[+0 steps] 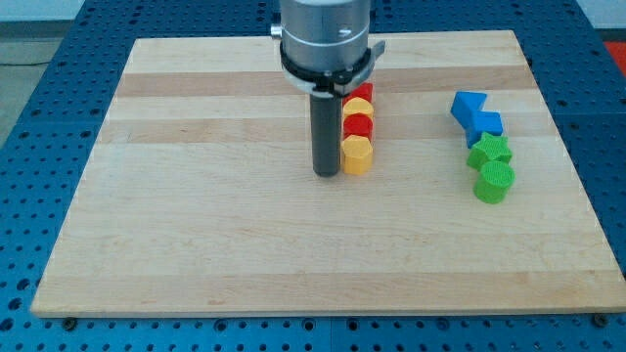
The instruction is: Push the yellow hexagon towards the bottom side
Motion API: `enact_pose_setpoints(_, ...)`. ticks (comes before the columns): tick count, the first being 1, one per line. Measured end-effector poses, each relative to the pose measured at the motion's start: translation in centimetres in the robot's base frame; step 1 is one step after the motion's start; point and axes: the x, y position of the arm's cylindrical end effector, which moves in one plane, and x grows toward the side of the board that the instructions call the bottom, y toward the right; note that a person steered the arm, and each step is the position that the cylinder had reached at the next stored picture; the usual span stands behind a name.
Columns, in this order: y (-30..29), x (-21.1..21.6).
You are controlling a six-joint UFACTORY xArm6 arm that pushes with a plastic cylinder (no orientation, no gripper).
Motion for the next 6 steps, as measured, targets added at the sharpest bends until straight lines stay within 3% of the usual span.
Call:
enact_pose_setpoints(1, 4.0, 0.8)
enact_pose_setpoints(2, 10.7, -1.8)
enact_pose_setpoints(3, 9.4, -4.5)
enact_pose_setpoints(4, 4.6, -3.3)
enact_pose_setpoints(5, -1.8, 2.3)
enact_pose_setpoints(6, -2.2, 5.2)
